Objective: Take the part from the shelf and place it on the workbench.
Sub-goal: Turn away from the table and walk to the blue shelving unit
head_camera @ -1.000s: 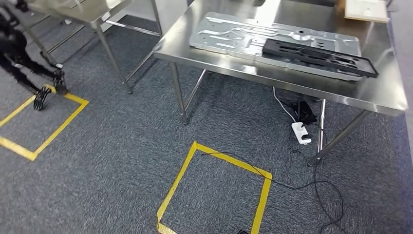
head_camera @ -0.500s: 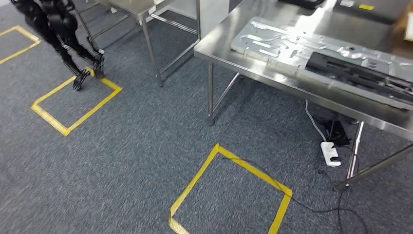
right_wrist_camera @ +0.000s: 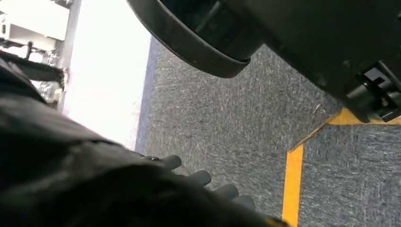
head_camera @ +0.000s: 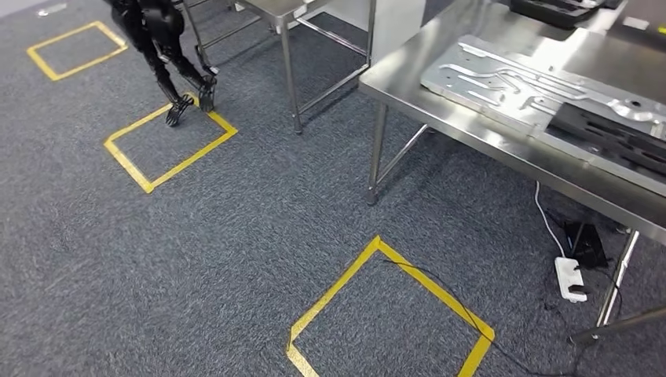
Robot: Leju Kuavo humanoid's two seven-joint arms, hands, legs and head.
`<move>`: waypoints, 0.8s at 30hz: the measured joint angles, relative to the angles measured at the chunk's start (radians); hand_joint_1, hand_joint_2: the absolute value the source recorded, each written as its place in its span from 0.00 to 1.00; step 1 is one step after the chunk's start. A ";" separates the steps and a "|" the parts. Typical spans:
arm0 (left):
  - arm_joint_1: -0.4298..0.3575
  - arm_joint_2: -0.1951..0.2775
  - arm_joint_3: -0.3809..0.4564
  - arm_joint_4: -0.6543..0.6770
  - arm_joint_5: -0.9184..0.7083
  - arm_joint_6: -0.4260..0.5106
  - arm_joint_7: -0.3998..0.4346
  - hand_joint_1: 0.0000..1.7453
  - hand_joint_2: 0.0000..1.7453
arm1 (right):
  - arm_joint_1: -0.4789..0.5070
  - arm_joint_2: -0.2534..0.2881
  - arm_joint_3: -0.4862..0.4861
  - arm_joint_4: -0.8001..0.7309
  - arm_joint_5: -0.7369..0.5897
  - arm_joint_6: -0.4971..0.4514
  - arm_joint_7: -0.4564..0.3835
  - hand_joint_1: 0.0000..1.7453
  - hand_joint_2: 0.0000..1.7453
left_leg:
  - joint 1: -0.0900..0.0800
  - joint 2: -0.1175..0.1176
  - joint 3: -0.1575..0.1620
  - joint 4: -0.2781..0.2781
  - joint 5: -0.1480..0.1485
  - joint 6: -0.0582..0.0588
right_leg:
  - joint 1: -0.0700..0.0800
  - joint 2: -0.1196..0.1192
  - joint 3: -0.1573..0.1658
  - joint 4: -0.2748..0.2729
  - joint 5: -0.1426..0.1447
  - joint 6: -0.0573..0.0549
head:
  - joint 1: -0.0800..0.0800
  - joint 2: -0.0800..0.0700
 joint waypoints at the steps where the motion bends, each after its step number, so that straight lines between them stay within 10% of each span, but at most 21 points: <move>1: 0.000 0.000 0.000 0.000 0.000 -0.001 0.000 0.00 0.00 | -0.001 0.000 0.001 0.000 -0.002 0.001 0.002 0.00 0.00 | -0.002 -0.013 -0.002 -0.002 0.001 0.008 | 0.002 -0.011 0.004 -0.003 -0.001 0.006 | 0.001 0.000; 4: 0.002 -0.004 0.000 0.000 0.000 -0.009 0.009 0.00 0.00 | -0.005 -0.001 0.001 -0.001 -0.006 0.005 0.009 0.00 0.00 | 0.007 -0.047 0.009 -0.017 0.009 0.029 | -0.003 0.029 0.003 0.021 -0.025 0.022 | 0.005 0.000; 6: -0.001 -0.008 0.000 0.000 -0.002 -0.019 0.022 0.00 0.00 | -0.005 -0.002 0.002 0.000 -0.012 0.005 0.018 0.00 0.00 | 0.008 -0.068 0.014 -0.021 0.012 0.041 | -0.004 0.088 -0.048 0.132 -0.084 0.022 | 0.011 0.000; 9: -0.005 -0.012 0.000 0.000 -0.003 -0.033 0.042 0.00 0.00 | 0.001 -0.003 0.003 0.000 -0.029 0.005 0.033 0.00 0.00 | 0.005 -0.109 0.015 -0.019 0.011 0.048 | 0.001 0.108 -0.137 0.292 -0.131 0.019 | 0.012 0.000; 13: -0.008 -0.017 0.000 0.000 0.006 -0.038 0.061 0.00 0.00 | 0.002 -0.006 0.003 0.002 -0.056 -0.001 0.064 0.00 0.00 | 0.002 -0.166 0.016 -0.006 0.002 0.041 | 0.000 0.153 -0.061 0.084 -0.002 0.008 | 0.012 0.000; 17: -0.012 -0.023 0.000 0.000 0.021 -0.038 0.087 0.00 0.00 | 0.002 -0.007 -0.002 0.003 -0.112 -0.031 0.137 0.00 0.00 | 0.006 -0.207 0.003 0.000 -0.001 0.021 | 0.002 0.169 -0.023 0.012 0.009 -0.002 | 0.012 0.000; 20: -0.011 -0.027 0.000 0.000 0.015 -0.037 0.097 0.00 0.00 | 0.001 -0.005 -0.005 0.005 -0.121 -0.032 0.183 0.00 0.00 | 0.003 -0.167 -0.015 0.039 -0.026 0.004 | -0.007 0.134 -0.009 -0.005 0.013 -0.016 | 0.003 0.000; 24: -0.020 -0.033 -0.002 0.000 -0.010 -0.039 0.111 0.00 0.00 | 0.002 -0.007 -0.005 0.006 -0.092 -0.001 0.217 0.00 0.00 | 0.005 -0.088 -0.123 0.246 -0.108 -0.016 | -0.008 0.074 0.004 -0.011 0.006 -0.021 | -0.010 0.000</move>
